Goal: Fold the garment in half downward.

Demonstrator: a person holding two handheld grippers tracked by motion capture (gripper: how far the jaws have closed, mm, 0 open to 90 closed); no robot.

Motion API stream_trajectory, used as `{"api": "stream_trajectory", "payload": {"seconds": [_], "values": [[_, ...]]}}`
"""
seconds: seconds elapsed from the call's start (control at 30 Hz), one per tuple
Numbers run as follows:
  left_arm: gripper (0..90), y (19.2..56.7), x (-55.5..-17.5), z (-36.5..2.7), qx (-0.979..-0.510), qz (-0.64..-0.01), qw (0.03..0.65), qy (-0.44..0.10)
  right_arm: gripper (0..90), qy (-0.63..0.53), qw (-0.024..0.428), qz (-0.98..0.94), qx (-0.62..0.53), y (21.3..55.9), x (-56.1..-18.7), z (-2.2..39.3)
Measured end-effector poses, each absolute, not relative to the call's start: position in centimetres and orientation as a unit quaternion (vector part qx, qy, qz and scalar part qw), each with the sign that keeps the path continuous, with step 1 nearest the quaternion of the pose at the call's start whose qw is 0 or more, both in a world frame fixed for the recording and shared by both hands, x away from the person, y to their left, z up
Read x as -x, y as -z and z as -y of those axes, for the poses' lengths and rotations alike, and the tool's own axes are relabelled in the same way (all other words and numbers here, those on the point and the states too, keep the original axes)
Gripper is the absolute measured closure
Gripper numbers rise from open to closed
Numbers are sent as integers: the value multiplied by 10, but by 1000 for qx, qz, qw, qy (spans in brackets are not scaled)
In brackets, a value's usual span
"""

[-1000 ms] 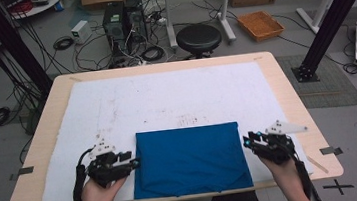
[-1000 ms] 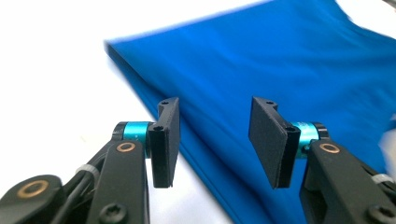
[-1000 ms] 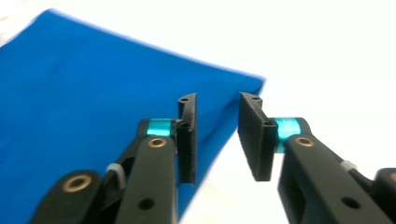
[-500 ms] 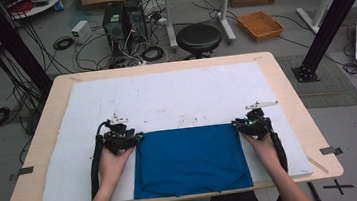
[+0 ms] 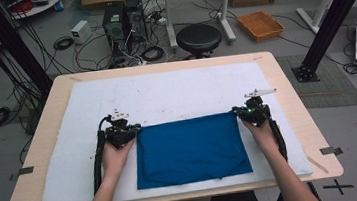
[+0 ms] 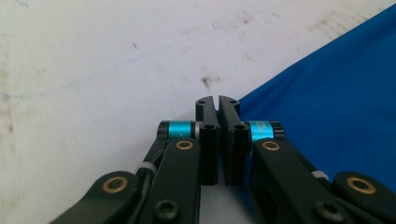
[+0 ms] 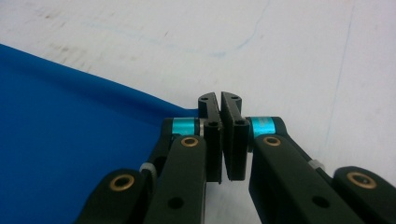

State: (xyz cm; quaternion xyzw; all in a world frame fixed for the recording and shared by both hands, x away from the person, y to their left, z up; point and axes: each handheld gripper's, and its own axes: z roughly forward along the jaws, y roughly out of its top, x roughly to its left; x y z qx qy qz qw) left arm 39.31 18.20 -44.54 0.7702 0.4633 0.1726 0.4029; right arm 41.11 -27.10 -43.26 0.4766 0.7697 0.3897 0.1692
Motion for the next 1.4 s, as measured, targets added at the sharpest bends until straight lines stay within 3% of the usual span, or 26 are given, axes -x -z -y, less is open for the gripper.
{"api": "stream_trajectory", "payload": {"seconds": [0.33,0.37,0.47,0.5,0.6,0.7,1.0,1.4], "values": [[858,445,-413,-175,-774,-455,395,-194,862,-374,179,-769,-486,439,-437,269],[836,444,-413,-175,-777,-452,391,-198,840,-375,181,-769,-484,438,-436,269],[626,437,-408,-177,-769,-452,399,-212,646,-377,199,-762,-487,432,-431,268],[578,434,-404,-177,-767,-446,406,-218,625,-383,199,-760,-486,429,-429,269],[488,422,-388,-179,-765,-424,423,-238,509,-404,206,-752,-479,418,-418,273],[433,413,-370,-183,-766,-404,438,-243,473,-425,213,-743,-471,408,-401,279],[384,407,-336,-207,-754,-387,463,-260,431,-464,226,-722,-461,405,-353,307],[360,410,-331,-218,-741,-400,481,-244,412,-469,228,-705,-480,405,-351,329]]}}
